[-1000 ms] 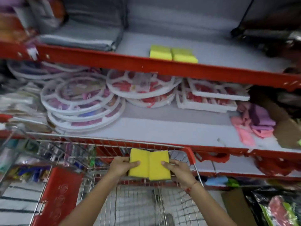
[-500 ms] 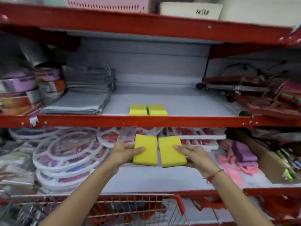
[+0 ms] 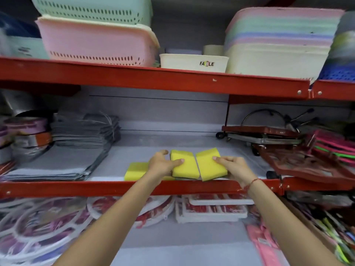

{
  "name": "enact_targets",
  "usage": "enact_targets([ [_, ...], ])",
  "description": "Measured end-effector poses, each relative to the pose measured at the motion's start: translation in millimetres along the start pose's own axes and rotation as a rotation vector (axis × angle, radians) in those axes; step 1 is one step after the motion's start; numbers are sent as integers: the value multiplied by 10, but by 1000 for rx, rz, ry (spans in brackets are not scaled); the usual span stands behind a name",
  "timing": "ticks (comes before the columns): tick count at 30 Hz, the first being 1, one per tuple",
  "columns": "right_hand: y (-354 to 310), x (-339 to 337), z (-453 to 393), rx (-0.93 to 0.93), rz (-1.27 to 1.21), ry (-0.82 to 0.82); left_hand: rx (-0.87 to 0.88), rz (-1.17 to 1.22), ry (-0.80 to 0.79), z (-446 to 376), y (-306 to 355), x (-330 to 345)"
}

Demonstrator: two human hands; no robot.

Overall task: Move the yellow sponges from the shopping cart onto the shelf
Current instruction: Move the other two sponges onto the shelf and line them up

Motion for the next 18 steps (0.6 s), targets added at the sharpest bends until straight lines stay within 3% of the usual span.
enact_targets([
  [11, 235, -134, -696, -64, 543, 72, 180, -582, 7, -351, 46, 615],
  [18, 169, 50, -638, -170, 783, 150, 251, -733, 95, -411, 5, 549],
])
Point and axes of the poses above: each hand's wrist, its own z-axis away from the middle knuckle, its own x-axis out of the palm, y = z × x, the point moved 1 cm from there along -z, towards the middle knuckle, and after that the axes turned 7 degrees about y, right-handed, at the moved point
